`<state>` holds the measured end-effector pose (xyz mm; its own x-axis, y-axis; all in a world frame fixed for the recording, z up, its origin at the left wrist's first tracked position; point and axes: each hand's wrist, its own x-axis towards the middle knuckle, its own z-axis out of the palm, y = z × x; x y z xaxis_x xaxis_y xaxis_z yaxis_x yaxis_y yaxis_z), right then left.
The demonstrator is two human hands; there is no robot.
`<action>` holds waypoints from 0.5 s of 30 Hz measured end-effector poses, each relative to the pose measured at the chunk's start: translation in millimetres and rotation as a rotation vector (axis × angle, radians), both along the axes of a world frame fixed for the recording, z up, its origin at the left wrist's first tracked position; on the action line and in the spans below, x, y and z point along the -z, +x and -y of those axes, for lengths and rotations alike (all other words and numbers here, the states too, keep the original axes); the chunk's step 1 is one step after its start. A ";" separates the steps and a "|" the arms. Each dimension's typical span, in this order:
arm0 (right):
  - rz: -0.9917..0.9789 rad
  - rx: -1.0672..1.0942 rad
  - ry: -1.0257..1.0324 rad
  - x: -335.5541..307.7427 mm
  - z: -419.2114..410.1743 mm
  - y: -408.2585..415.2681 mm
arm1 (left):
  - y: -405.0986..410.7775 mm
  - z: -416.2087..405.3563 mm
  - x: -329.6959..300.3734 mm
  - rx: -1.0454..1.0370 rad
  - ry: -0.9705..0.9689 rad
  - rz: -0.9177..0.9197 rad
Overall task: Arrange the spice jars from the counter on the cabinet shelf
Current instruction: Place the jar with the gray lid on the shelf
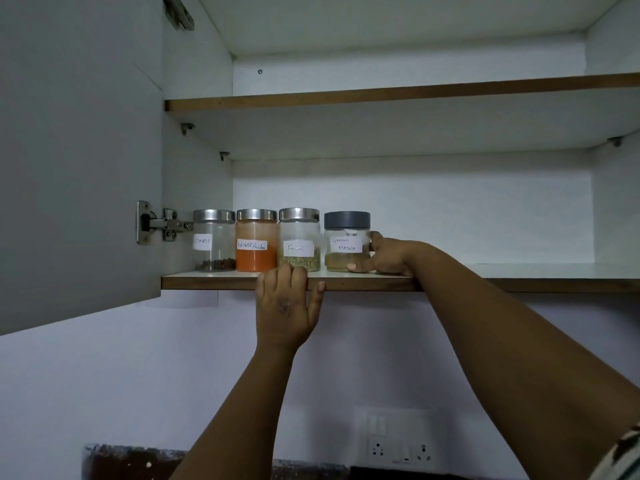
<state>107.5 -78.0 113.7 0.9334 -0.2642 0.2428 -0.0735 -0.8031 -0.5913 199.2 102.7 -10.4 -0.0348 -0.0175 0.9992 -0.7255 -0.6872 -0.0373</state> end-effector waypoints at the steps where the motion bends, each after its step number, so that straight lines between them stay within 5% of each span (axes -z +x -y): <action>1: -0.001 0.003 -0.033 0.7 -1.0 2.8 | -0.1 0.2 -0.3 -0.002 0.000 0.000; 15: 0.006 0.034 -0.116 3.7 0.0 6.9 | 2.2 -0.5 -1.4 -0.046 0.007 0.023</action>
<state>114.4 -78.0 110.0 0.9227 -0.2656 0.2794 -0.0986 -0.8633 -0.4949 201.4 103.1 -9.0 -0.0567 -0.0263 0.9980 -0.6917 -0.7198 -0.0583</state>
